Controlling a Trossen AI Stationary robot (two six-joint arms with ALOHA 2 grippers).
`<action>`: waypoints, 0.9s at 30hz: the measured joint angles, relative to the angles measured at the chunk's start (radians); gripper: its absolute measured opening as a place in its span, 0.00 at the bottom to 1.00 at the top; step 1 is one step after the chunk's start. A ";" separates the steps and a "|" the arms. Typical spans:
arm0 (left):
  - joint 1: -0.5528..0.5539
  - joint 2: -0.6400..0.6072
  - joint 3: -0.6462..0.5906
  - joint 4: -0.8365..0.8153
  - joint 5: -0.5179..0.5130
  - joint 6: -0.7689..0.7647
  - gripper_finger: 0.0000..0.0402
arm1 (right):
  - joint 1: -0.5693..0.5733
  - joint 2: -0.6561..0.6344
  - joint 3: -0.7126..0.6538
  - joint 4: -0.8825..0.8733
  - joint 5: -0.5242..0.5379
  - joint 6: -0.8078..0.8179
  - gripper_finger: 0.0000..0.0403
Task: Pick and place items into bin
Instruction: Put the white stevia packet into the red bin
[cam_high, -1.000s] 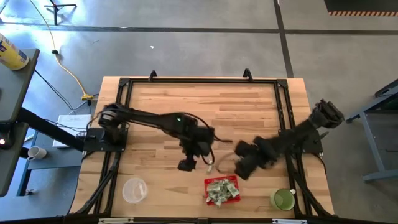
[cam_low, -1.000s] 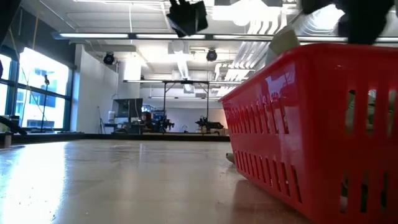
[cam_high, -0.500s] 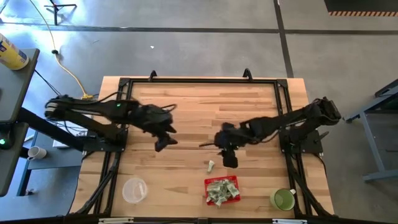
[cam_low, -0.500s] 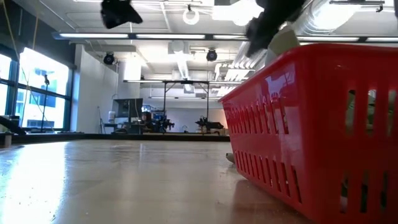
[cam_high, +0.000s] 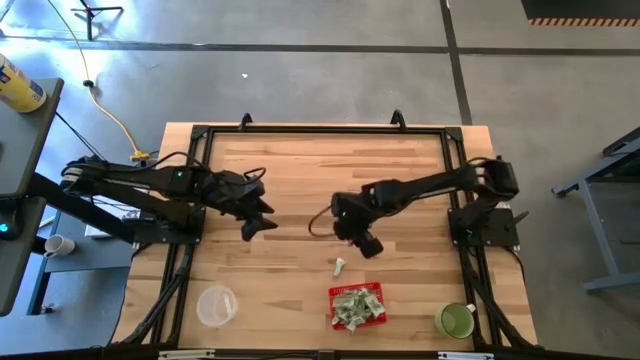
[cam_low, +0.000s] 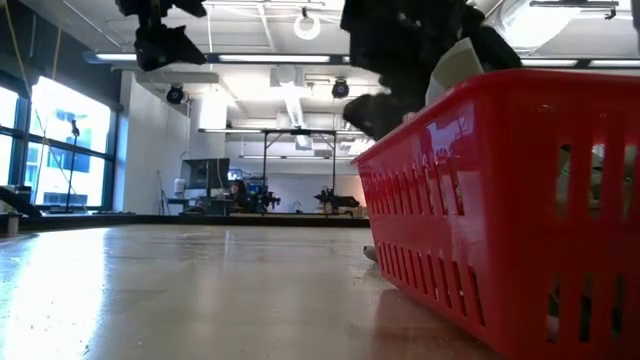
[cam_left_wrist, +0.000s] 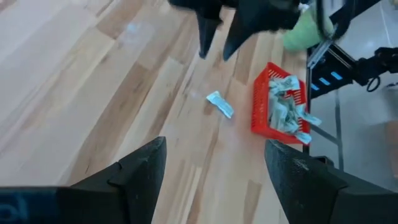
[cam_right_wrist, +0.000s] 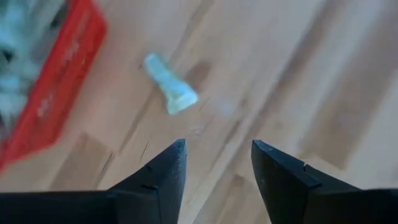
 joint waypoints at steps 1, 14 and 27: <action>0.000 0.002 0.000 0.001 -0.004 0.004 0.76 | 0.011 0.018 0.000 -0.003 0.000 -0.036 0.43; 0.000 0.002 0.000 -0.012 -0.041 0.028 0.78 | 0.141 0.158 0.000 0.152 -0.079 -0.199 0.44; 0.000 0.002 0.000 -0.011 -0.039 0.018 0.77 | 0.156 0.210 0.000 0.265 -0.024 -0.167 0.44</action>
